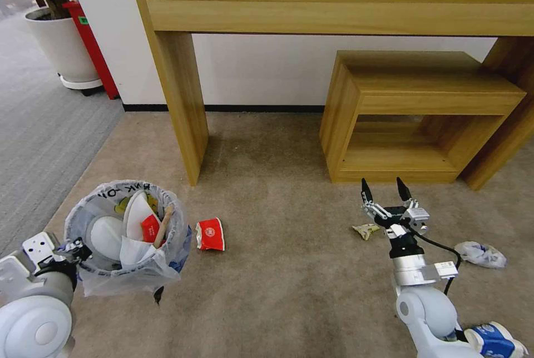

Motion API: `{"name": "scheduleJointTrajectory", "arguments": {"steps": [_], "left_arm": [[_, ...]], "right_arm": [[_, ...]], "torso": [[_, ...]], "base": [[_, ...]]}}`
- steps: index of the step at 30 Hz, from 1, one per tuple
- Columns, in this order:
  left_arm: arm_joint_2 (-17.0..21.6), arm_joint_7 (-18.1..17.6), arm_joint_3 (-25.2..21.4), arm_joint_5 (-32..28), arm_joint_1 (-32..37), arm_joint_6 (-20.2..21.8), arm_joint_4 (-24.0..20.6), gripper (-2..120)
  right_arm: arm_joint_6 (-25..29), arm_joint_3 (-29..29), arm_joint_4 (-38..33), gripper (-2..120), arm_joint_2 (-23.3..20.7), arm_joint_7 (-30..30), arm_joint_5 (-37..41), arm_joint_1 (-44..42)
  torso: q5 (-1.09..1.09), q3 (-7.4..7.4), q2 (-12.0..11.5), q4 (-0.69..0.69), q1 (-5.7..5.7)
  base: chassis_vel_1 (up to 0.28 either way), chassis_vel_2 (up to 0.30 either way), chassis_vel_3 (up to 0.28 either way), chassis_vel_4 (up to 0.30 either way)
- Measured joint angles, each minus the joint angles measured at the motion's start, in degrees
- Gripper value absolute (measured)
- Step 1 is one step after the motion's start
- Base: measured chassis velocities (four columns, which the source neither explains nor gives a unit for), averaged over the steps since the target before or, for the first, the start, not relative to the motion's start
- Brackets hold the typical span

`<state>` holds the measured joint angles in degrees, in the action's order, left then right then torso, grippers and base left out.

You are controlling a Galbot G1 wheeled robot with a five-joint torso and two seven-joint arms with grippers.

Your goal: Pick up the trash bin and place the garbage on the floor into it.

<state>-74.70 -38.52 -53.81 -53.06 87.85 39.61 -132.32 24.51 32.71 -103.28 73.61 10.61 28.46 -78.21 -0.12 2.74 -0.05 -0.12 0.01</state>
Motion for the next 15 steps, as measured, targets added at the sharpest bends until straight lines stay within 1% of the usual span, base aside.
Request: {"name": "scheduleJointTrajectory", "arguments": {"steps": [7, 15], "left_arm": [[-0.98, -0.12, 0.85, -0.01, -0.13, 0.05, 0.19, 1], [-0.99, -0.20, 1.18, 0.09, -0.05, 0.11, -0.30, 1]], "right_arm": [[0.86, -0.11, 0.02, 100, 0.10, 0.63, -0.28, -0.08], [1.36, -0.73, 0.43, 100, 0.47, 1.18, -0.54, -0.36]], "torso": [[0.00, 0.00, 0.00, 0.00, 0.00], [0.00, 0.00, 0.00, 0.00, 0.00]], "base": [[0.000, 0.000, 0.000, 0.000], [0.000, 0.000, 0.000, 0.000]]}}
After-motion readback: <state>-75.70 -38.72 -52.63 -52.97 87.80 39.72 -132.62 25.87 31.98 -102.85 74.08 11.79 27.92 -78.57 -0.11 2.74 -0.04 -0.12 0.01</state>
